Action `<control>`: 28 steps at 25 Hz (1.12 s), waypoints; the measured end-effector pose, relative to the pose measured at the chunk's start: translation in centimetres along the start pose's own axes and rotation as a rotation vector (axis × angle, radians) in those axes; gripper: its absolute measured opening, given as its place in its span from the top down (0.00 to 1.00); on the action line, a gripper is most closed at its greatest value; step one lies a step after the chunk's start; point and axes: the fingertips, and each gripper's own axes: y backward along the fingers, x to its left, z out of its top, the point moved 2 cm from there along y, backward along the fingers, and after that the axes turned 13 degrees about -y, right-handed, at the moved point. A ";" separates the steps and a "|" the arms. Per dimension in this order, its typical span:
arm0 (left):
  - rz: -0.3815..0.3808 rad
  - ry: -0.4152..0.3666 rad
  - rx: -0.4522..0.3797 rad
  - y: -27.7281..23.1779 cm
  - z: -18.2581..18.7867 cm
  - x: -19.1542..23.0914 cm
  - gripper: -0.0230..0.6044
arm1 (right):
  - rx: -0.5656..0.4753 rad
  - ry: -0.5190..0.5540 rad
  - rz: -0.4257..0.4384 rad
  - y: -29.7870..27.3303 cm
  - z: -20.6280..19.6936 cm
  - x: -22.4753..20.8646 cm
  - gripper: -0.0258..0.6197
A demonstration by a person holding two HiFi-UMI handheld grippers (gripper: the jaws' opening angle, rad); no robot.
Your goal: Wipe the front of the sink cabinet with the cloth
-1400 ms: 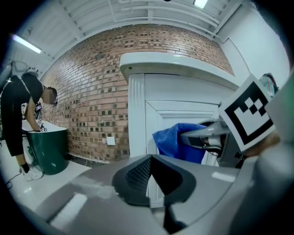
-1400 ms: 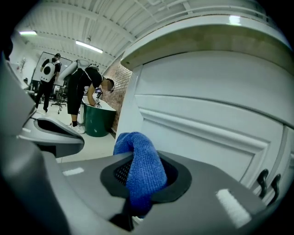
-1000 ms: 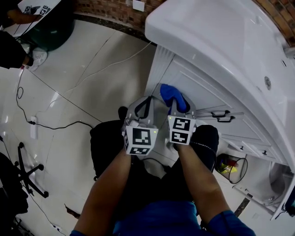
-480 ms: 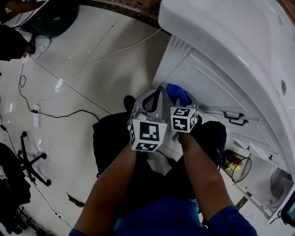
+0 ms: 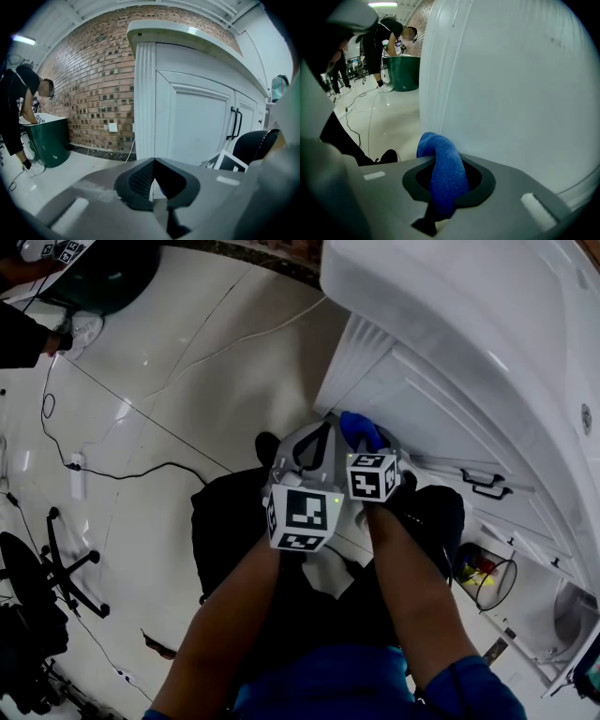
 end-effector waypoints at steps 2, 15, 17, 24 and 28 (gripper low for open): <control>-0.006 -0.004 -0.007 -0.1 0.3 -0.3 0.95 | -0.016 -0.009 0.006 0.8 0.3 -0.1 0.87; -0.058 -0.052 -0.137 1.2 4.3 -4.4 0.95 | -0.383 -0.042 0.077 15.7 4.4 -1.4 0.87; -0.071 -0.093 -0.167 1.6 5.3 -5.4 0.95 | -0.462 -0.070 0.072 18.8 5.4 -2.0 0.87; -0.008 -0.141 -0.349 4.6 12.6 -4.4 0.95 | -0.725 -0.148 0.041 27.4 10.7 -5.1 0.87; -0.002 -0.148 -0.408 5.3 15.1 -4.4 0.95 | -0.787 -0.152 0.005 28.9 13.2 -6.6 0.87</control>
